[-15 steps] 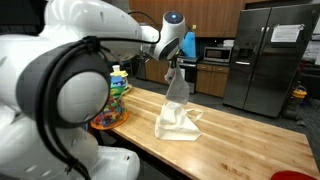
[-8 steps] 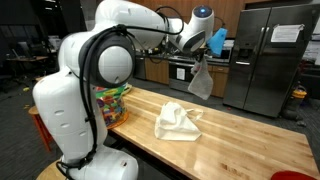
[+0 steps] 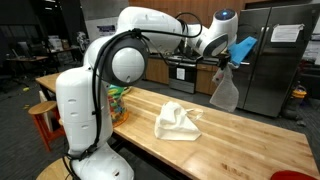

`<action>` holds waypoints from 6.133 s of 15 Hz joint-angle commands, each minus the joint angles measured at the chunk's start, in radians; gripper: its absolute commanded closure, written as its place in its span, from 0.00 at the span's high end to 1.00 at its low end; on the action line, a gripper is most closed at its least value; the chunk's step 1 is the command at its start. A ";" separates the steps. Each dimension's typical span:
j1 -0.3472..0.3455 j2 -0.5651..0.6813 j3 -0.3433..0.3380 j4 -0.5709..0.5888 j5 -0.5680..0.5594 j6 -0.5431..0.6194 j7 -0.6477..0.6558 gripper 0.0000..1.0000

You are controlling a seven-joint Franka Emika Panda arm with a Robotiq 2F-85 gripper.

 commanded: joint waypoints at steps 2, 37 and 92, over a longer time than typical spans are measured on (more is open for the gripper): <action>-0.075 -0.049 0.038 -0.055 -0.056 0.007 0.086 0.01; 0.160 -0.413 0.053 -0.468 -0.082 0.082 -0.110 0.01; 0.031 -0.018 0.204 0.095 0.002 -0.065 -0.146 0.01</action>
